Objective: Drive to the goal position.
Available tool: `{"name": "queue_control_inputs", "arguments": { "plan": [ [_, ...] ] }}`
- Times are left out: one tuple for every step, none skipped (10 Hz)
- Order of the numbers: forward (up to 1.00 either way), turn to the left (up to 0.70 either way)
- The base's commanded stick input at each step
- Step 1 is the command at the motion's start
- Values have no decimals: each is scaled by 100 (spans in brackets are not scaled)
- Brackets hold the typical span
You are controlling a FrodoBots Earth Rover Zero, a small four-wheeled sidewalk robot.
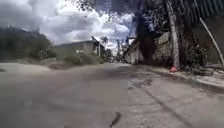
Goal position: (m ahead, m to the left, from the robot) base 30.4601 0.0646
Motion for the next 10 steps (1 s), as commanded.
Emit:
{"name": "queue_control_inputs", "arguments": {
  "plan": [
    [100,-40],
    [100,-40],
    [100,-40],
    [100,-21],
    [100,0],
    [100,0],
    [100,0],
    [100,0],
    [100,0],
    [100,0]
  ]
}}
